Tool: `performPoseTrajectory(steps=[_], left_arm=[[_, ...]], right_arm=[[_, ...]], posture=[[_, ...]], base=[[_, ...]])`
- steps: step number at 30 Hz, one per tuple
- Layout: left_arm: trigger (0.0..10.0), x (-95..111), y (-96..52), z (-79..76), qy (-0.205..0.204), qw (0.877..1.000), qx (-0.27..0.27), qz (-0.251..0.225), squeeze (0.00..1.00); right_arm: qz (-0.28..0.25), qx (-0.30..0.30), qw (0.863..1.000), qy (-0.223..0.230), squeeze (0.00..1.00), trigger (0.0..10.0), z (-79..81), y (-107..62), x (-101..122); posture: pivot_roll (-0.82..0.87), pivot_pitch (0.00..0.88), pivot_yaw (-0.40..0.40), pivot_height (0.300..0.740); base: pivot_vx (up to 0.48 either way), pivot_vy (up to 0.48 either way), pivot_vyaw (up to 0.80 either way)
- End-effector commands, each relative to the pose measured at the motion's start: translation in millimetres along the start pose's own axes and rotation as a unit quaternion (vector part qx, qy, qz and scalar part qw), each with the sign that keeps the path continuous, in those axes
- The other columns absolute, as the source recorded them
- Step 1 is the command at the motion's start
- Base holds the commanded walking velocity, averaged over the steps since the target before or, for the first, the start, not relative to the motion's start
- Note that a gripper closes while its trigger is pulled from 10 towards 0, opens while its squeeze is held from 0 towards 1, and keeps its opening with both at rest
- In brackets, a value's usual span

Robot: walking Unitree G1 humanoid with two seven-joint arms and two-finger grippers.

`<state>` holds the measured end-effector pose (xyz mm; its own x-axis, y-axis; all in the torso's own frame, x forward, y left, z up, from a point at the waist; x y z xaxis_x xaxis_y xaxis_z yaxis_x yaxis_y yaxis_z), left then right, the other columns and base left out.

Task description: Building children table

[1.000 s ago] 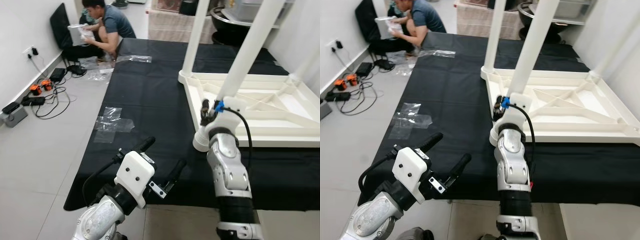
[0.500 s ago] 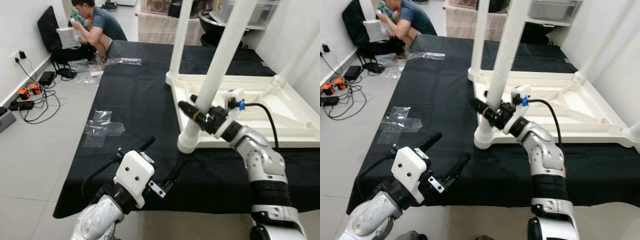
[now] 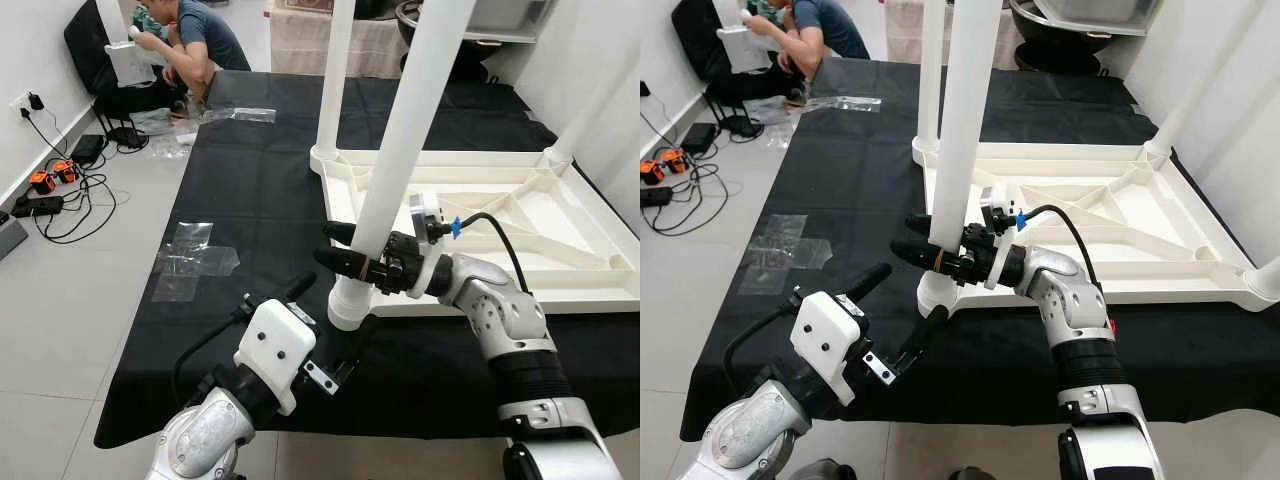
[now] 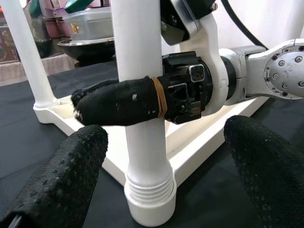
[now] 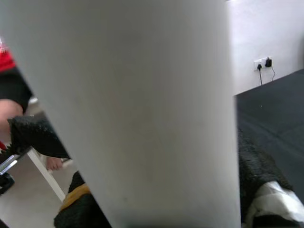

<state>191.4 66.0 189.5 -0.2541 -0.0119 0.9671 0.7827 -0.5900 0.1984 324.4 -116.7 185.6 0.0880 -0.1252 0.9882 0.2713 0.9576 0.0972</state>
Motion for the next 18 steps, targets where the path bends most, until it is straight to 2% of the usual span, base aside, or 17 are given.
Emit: performPoseTrajectory(steps=[1,2,4,5,6,7,8,9,10,11,12,13,15,16,18], left_arm=[[10.0,2,-0.4,-1.1,-0.006,1.000,0.000,-0.001,0.00],[10.0,2,-0.4,-1.1,-0.006,1.000,0.000,-0.001,0.00],[10.0,2,-0.4,-0.7,-0.006,1.000,0.001,0.000,0.00],[10.0,2,-0.4,-0.7,-0.006,1.000,0.001,0.000,0.00],[10.0,1,-0.3,-0.4,-0.006,1.000,0.002,0.000,0.00],[10.0,1,-0.3,-0.4,-0.006,1.000,0.002,0.000,0.00],[10.0,1,0.1,-0.2,-0.006,1.000,0.002,0.000,0.00],[10.0,1,0.1,-0.2,-0.006,1.000,0.002,0.000,0.00],[10.0,1,0.6,0.0,-0.006,1.000,0.002,0.001,0.00],[10.0,1,0.6,0.0,-0.006,1.000,0.002,0.001,0.00],[10.0,1,0.8,0.1,-0.006,1.000,0.002,0.000,0.00],[10.0,1,0.9,0.1,-0.007,1.000,0.002,0.001,0.00],[10.0,1,0.9,0.1,-0.007,1.000,0.002,0.001,0.00],[10.0,0,1.0,0.1,-0.007,1.000,0.001,0.001,0.00],[10.0,0,1.0,0.1,-0.007,1.000,0.001,0.001,0.00]], right_arm=[[-0.004,0.001,1.000,0.008,0.00,0.0,1.7,6.3,-5],[-0.004,0.001,1.000,0.008,0.00,0.0,1.7,6.3,-5],[-0.005,-0.061,0.998,-0.012,0.00,0.0,-7.0,6.7,-5],[-0.005,-0.061,0.998,-0.012,0.00,0.0,-7.0,6.7,-5],[-0.016,-0.105,0.994,-0.020,0.00,0.0,-12.9,6.8,-4],[-0.016,-0.105,0.994,-0.020,0.00,0.0,-12.9,6.8,-4],[-0.028,-0.150,0.988,-0.025,0.00,0.0,-17.8,6.9,-2],[-0.028,-0.150,0.988,-0.025,0.00,0.0,-17.8,6.9,-2],[-0.038,-0.207,0.977,-0.023,0.00,0.0,-24.0,6.1,-2],[-0.038,-0.207,0.977,-0.023,0.00,0.0,-24.0,6.1,-2],[-0.051,-0.269,0.961,-0.026,0.00,0.0,-29.8,4.2,-1],[-0.057,-0.342,0.938,-0.026,0.00,0.0,-36.1,0.1,-1],[-0.057,-0.342,0.938,-0.026,0.00,0.0,-36.1,0.1,-1],[-0.060,-0.400,0.914,-0.036,0.00,0.0,-40.4,-4.8,0],[-0.060,-0.400,0.914,-0.036,0.00,0.0,-40.4,-4.8,0]], posture=[[0.11,0.076,-0.091,0.740],[0.11,0.076,-0.091,0.740],[0.11,0.077,-0.090,0.740],[0.11,0.077,-0.090,0.740],[0.11,0.075,-0.090,0.740],[0.11,0.075,-0.090,0.740],[0.11,0.075,-0.090,0.740],[0.11,0.075,-0.090,0.740],[0.10,0.075,-0.089,0.740],[0.10,0.075,-0.089,0.740],[0.10,0.075,-0.086,0.740],[0.10,0.075,-0.087,0.740],[0.10,0.075,-0.087,0.740],[0.10,0.075,-0.087,0.740],[0.10,0.075,-0.087,0.740]], base=[[0.000,0.000,0.00],[0.000,0.000,0.00],[0.000,0.000,0.00],[0.000,0.000,0.00],[0.000,0.000,0.00],[0.000,0.000,0.00],[0.000,0.000,0.00],[0.000,0.000,0.00],[0.000,0.000,0.00],[0.000,0.000,0.00],[0.000,0.000,0.00],[0.000,0.000,0.00],[0.000,0.000,0.00],[0.000,0.000,0.00],[0.000,0.000,0.00]])
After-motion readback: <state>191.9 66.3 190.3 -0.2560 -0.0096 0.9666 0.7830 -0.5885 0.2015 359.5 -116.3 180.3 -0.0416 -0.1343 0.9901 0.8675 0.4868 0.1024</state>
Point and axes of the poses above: a point about 5 cm out from each wrist's last joint towards the gripper, its own y axis pointing out of the wrist towards the gripper, its own x axis along the axis of the wrist's last joint, z = x × y, the point moved 1 cm from there along y, pointing out of the wrist towards the gripper
